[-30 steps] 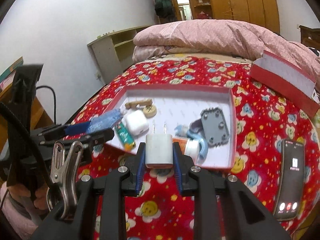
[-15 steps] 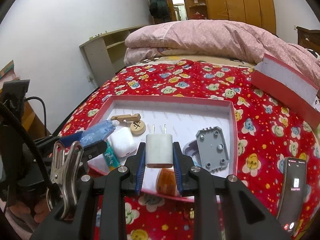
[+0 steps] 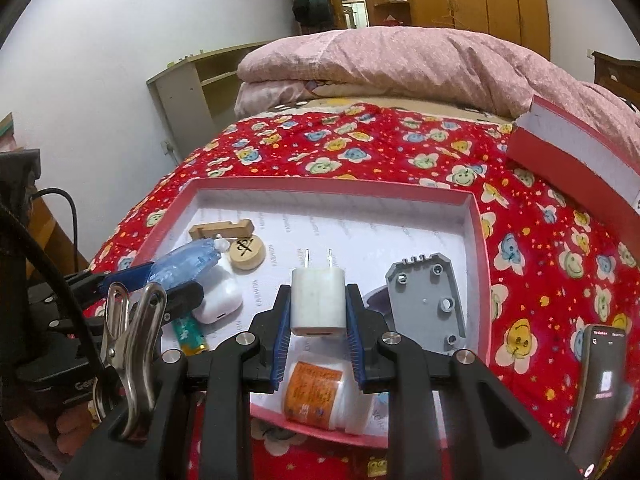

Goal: Organize rigid objects
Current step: 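Carry the charger plug and correction tape into the tray and open both tools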

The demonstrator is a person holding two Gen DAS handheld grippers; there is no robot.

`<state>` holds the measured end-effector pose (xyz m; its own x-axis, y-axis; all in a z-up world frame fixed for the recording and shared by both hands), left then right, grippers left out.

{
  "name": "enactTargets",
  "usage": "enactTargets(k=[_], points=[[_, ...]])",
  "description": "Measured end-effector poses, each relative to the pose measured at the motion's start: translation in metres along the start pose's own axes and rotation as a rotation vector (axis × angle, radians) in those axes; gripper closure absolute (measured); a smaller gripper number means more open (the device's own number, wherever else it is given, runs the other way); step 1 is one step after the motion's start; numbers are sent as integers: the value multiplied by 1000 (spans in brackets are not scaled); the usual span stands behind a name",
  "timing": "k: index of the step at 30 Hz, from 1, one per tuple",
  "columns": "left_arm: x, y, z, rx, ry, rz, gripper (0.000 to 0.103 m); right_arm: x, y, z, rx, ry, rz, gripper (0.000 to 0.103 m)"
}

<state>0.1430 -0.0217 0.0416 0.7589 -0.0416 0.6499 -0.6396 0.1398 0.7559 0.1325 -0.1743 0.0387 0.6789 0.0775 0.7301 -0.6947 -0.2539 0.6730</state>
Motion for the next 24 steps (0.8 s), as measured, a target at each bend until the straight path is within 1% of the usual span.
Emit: enactTargets(k=[7,11,14,16,17,18,22,24], points=[[3,-5,-2,-13,15,13,44,-4,-14,5,3,-18,-26,77],[4,-7,-1,-35,19,-4,42,-8,-20,9,10,-40,-42,77],[4,-8,1,-39,15,-9,39,-9,-19,11,13,-52,-36,77],[3,-8,2,-35,10,-16,36,-9,-20,13,13,-65,-33,73],[3,-8,2,-35,8,-16,35,-8,-20,15,8,-74,-32,69],[3,-8,3,-33,6,-15,35,-8,-20,17,1,-82,-31,67],[4,-2,3,-27,0,3,35,-8,-20,19,9,-99,-32,67],[5,3,3,-29,-1,14,35,-6,-17,19,10,-95,-24,65]])
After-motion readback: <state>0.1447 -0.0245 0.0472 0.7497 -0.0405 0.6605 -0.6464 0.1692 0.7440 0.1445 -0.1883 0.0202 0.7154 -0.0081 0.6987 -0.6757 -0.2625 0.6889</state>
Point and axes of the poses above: each gripper's, at about its wrist camera, not at the fingertips, and y roughly against the way its jaws point, z to its right, x to its top, the point moved 3 cm from there along -y, roughly the way its jaws point, and after that the axes turned 3 degrees about y, right-handed, at the moved point
